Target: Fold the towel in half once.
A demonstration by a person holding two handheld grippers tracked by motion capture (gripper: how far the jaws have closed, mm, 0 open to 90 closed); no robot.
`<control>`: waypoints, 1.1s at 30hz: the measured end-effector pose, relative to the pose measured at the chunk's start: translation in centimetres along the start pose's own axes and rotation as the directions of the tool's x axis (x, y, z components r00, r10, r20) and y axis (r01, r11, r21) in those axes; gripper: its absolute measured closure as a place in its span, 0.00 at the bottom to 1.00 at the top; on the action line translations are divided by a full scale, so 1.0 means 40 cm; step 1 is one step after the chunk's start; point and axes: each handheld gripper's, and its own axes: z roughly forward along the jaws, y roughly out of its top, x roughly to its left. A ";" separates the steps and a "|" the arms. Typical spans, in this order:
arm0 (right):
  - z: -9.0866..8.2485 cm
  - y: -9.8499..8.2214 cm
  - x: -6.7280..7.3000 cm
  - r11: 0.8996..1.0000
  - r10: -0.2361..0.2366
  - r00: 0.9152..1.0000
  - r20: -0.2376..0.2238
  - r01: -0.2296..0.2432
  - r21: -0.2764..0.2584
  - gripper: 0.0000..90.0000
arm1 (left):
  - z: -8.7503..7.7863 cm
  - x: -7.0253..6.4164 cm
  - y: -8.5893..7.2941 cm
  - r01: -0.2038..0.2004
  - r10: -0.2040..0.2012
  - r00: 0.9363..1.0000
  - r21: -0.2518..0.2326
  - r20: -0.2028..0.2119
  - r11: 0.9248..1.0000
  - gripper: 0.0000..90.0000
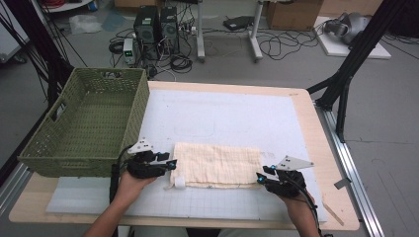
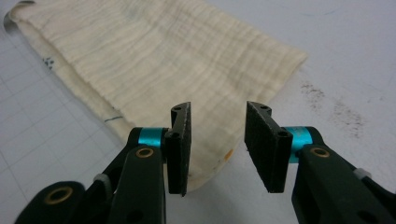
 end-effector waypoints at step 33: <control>-0.022 -0.006 0.020 0.999 -0.042 0.999 -0.008 0.042 0.002 0.99 | -0.041 -0.032 -0.011 -0.061 0.059 0.995 0.013 0.085 0.998 0.96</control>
